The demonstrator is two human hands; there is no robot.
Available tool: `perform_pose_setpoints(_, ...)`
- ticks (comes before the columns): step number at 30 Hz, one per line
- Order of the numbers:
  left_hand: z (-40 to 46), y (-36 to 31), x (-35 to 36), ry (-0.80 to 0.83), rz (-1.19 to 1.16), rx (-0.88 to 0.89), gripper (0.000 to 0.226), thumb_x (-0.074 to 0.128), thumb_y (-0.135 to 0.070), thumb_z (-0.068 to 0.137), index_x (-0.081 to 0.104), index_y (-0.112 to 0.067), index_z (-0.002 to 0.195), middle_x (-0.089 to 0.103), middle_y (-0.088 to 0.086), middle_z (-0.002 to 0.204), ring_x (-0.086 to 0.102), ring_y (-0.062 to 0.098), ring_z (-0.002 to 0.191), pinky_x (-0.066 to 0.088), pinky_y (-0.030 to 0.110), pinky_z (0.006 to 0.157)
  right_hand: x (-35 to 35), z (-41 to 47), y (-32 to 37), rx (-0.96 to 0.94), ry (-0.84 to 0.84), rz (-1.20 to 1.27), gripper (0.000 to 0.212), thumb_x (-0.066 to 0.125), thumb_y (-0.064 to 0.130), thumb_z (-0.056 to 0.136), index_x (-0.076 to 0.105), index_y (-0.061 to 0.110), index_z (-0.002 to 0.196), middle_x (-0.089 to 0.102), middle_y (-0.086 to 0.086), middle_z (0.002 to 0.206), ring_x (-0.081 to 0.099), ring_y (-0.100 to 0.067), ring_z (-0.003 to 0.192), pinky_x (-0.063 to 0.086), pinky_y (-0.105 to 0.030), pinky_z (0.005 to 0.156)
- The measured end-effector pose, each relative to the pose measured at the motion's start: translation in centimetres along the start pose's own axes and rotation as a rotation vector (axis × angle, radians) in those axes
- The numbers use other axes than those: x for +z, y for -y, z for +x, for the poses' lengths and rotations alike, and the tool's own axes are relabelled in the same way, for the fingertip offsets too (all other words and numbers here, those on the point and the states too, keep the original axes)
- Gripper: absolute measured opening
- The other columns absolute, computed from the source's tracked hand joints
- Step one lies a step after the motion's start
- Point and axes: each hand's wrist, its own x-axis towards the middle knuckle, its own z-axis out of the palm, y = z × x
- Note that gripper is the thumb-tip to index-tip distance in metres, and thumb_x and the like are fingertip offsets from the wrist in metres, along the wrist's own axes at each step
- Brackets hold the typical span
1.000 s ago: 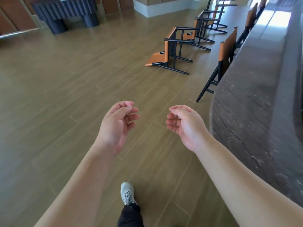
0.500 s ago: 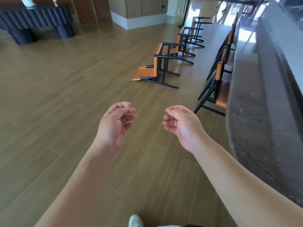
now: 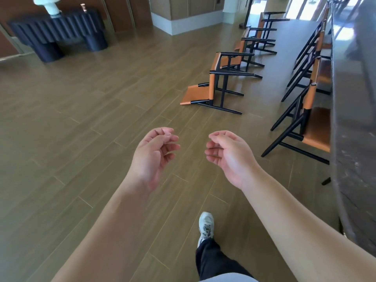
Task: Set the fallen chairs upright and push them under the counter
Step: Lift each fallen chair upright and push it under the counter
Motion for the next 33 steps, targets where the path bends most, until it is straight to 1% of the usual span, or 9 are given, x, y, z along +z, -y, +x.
perform_pose_setpoints(4,8.2,-0.8,1.0,-0.046,0.039,-0.021,0.013,0.057,-0.016,0.084,0.067,-0.023,0.089,0.069,0.0,0.086,0.064,0.014,0.071,0.043,0.025,0.061,0.9,8.8,1.7,0.021,0.032,0.051,0.008,0.058,0.011,0.093,0.065,0.013,0.091,0.065,0.0,0.073,0.063,-0.015,0.065,0.053,-0.028,0.063)
perform_pose_setpoints(10,20.3,-2.5,4.5,-0.069,0.095,-0.047,0.019,0.051,-0.01,0.095,0.066,-0.022,0.092,0.07,0.0,0.084,0.063,0.012,0.07,0.042,0.026,0.061,1.1,20.4,7.1,0.022,0.059,0.09,0.008,0.057,0.011,0.094,0.064,0.013,0.091,0.064,0.0,0.072,0.062,-0.013,0.063,0.053,-0.026,0.06)
perform_pose_setpoints(15,27.6,-3.7,7.2,-0.045,0.092,-0.014,0.017,0.051,-0.011,0.093,0.065,-0.021,0.093,0.07,0.0,0.084,0.064,0.012,0.069,0.044,0.023,0.058,0.4,27.3,10.6,0.005,0.076,0.072,0.008,0.056,0.01,0.095,0.064,0.012,0.093,0.064,-0.002,0.074,0.062,-0.014,0.065,0.053,-0.028,0.065)
perform_pose_setpoints(20,33.2,-3.9,8.1,-0.035,0.073,-0.057,0.018,0.049,-0.009,0.096,0.064,-0.02,0.095,0.069,0.0,0.084,0.063,0.013,0.069,0.041,0.028,0.063,0.4,32.4,12.1,0.012,0.081,0.055,0.009,0.058,0.012,0.094,0.065,0.015,0.09,0.066,-0.001,0.074,0.063,-0.015,0.067,0.053,-0.029,0.065)
perform_pose_setpoints(24,38.4,-4.0,7.5,-0.024,0.047,-0.055,0.015,0.052,-0.011,0.092,0.064,-0.02,0.094,0.069,-0.001,0.083,0.064,0.013,0.069,0.042,0.026,0.061,1.3,37.5,12.9,0.014,0.044,0.042,0.009,0.058,0.012,0.094,0.065,0.015,0.09,0.066,-0.001,0.074,0.064,-0.016,0.066,0.053,-0.031,0.067)
perform_pose_setpoints(27,42.5,-4.1,5.8,-0.03,0.015,-0.072,0.017,0.051,-0.01,0.094,0.064,-0.02,0.094,0.069,0.0,0.084,0.063,0.013,0.069,0.042,0.026,0.062,3.0,41.3,13.2,0.02,0.045,0.006,0.009,0.058,0.012,0.094,0.066,0.014,0.091,0.067,0.0,0.072,0.064,-0.015,0.066,0.053,-0.031,0.067)
perform_pose_setpoints(30,47.8,-4.3,4.0,-0.043,-0.026,-0.096,0.018,0.048,-0.008,0.096,0.063,-0.019,0.095,0.068,0.001,0.082,0.063,0.013,0.068,0.042,0.027,0.062,5.0,45.8,13.5,0.024,0.025,-0.034,0.008,0.059,0.013,0.094,0.066,0.015,0.09,0.067,0.001,0.071,0.064,-0.014,0.066,0.053,-0.03,0.066)
perform_pose_setpoints(33,53.9,-4.8,2.4,-0.022,-0.043,-0.118,0.018,0.048,-0.008,0.097,0.063,-0.018,0.096,0.068,0.0,0.082,0.063,0.013,0.068,0.042,0.026,0.062,7.3,50.9,14.4,0.011,-0.026,-0.054,0.009,0.059,0.013,0.094,0.066,0.015,0.089,0.067,0.001,0.071,0.064,-0.014,0.065,0.053,-0.03,0.066)
